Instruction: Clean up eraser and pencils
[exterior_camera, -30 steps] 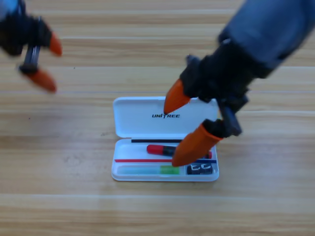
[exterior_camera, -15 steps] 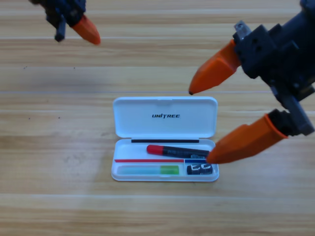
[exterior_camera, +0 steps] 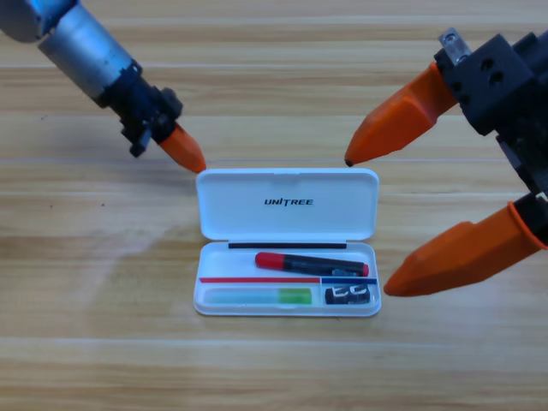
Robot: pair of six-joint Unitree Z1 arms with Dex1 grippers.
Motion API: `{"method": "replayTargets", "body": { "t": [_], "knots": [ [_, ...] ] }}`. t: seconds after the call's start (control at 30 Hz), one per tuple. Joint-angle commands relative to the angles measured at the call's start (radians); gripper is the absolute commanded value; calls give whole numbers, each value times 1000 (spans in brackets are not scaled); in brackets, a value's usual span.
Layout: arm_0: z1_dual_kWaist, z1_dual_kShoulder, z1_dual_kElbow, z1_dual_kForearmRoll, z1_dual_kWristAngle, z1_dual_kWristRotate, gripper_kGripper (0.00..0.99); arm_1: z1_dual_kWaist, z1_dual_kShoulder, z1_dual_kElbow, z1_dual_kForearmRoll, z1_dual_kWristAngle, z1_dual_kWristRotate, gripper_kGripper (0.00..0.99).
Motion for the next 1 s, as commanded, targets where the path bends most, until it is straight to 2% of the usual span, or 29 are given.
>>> {"method": "replayTargets", "body": {
  "t": [0.03,0.37,0.83,1.0],
  "knots": [
    [-65,66,45,5,-50,3,0,-25,35,7,-11,11,13,989],
    [-150,36,65,21,-73,-27,0,-25,37,13,-11,20,16,989],
    [-249,-76,182,4,-39,-50,0,-25,57,2,-11,20,24,989],
    [-277,-110,248,-52,-11,-69,0,-25,64,-1,-11,20,24,989]
  ]
}}
